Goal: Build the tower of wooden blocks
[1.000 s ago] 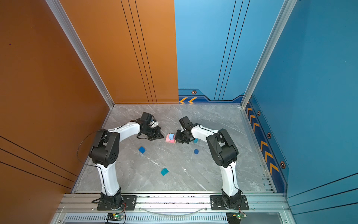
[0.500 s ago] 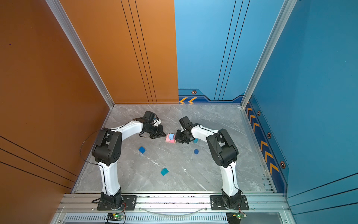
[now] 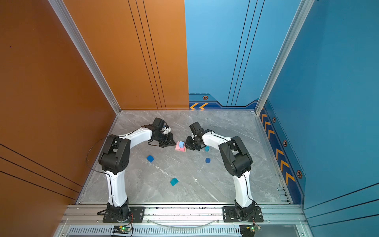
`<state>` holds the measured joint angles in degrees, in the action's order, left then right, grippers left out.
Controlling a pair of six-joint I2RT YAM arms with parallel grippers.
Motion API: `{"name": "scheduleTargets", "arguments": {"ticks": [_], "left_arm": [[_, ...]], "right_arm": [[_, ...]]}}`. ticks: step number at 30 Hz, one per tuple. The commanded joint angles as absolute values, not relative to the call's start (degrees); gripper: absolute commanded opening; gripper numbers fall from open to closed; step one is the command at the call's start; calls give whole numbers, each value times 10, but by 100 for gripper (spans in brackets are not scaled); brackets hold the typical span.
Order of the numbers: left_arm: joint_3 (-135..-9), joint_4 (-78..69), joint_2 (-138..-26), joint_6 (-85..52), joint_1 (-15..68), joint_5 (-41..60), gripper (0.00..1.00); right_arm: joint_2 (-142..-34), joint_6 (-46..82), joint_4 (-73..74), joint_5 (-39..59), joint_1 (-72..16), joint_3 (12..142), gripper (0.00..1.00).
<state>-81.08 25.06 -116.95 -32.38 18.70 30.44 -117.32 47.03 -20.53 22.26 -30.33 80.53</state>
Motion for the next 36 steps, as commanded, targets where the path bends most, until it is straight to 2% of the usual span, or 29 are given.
{"name": "scheduleTargets", "arguments": {"ticks": [1, 26, 36], "left_arm": [[-825, 263, -1179, -310, 195, 304, 0], [-832, 271, -1181, -306, 198, 302, 0], [-837, 279, -1172, -300, 191, 297, 6]], "right_arm": [[-1151, 474, -221, 214, -301, 825, 0], [-1165, 478, -211, 222, -304, 831, 0], [-1171, 479, -211, 223, -308, 836, 0]]}}
